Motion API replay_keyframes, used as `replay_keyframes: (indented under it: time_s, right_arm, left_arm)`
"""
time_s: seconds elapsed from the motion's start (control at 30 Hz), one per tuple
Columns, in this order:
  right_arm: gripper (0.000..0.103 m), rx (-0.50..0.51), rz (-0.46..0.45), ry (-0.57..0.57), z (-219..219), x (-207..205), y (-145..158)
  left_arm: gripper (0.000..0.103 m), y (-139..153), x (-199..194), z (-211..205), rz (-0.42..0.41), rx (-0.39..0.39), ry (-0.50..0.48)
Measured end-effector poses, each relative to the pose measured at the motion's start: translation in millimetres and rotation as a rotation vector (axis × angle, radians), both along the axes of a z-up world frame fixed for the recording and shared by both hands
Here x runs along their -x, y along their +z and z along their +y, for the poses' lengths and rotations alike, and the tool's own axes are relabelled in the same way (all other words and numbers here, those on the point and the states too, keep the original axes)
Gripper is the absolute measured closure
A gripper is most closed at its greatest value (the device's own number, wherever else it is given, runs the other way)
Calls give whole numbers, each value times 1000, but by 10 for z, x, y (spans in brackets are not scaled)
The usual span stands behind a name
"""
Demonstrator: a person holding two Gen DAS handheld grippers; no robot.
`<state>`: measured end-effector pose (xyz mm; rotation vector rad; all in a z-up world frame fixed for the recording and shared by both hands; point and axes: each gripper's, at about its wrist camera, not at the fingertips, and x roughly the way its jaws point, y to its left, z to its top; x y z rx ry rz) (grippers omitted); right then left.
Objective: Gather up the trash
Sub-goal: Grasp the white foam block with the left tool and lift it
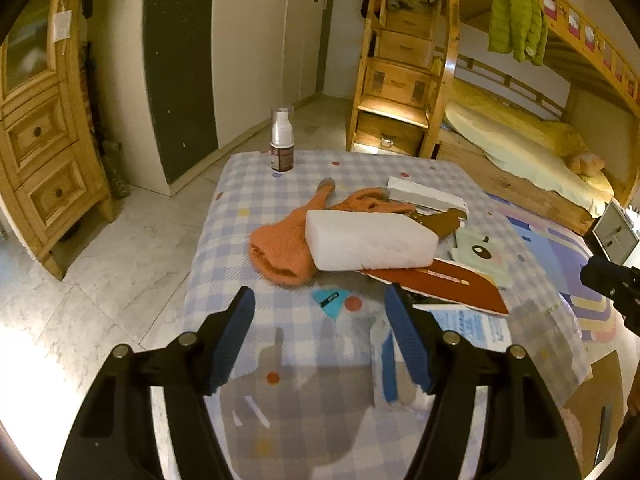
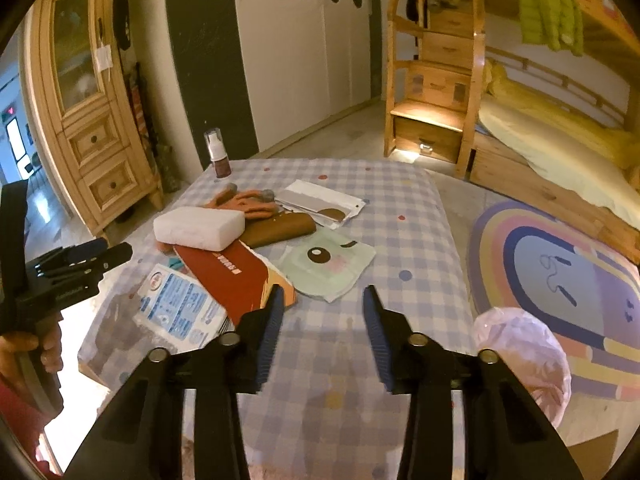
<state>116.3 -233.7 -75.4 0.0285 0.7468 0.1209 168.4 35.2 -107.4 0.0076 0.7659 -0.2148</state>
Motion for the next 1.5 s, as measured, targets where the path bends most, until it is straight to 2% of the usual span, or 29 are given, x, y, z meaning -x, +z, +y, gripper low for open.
replay_keyframes:
  time_s: [0.07,0.37,0.53,0.6,0.67,0.77,0.93,1.03,1.1,1.27,1.5]
  right_arm:
    - [72,-3,6,6,21,-74,-27]
    - [72,-18,34,12,50,-258,-123]
    - [72,-19,44,14,45,-280,-148]
    - [72,-19,44,13,43,-264,-142]
    - [72,-23,42,10,36,-258,-138]
    - [72,-27,29,0,29,-215,-111]
    - [71,-37,13,24,57,-121,-76]
    - [63,-31,23,68,139,-69,-73]
    - [59,-13,28,111,244,-32,-92]
    - [58,28,46,177,485,-5,-185]
    - [57,109,47,201,686,-97,-283]
  left_arm:
    - [40,-43,-91,-22,8,1,-23]
    - [40,-180,-498,-128,45,39,-138]
    - [58,-245,-620,-146,74,77,-190]
    - [76,-225,-608,-149,71,87,-203]
    - [80,-196,-566,-156,68,97,-209]
    - [81,-90,-436,-172,22,94,-199]
    - [81,246,-141,-104,-88,117,-141]
    - [81,398,73,-59,-138,94,-98]
    - [81,416,201,-14,-142,87,-69]
    - [81,288,413,99,-115,71,-14]
    - [81,204,468,182,-88,68,9]
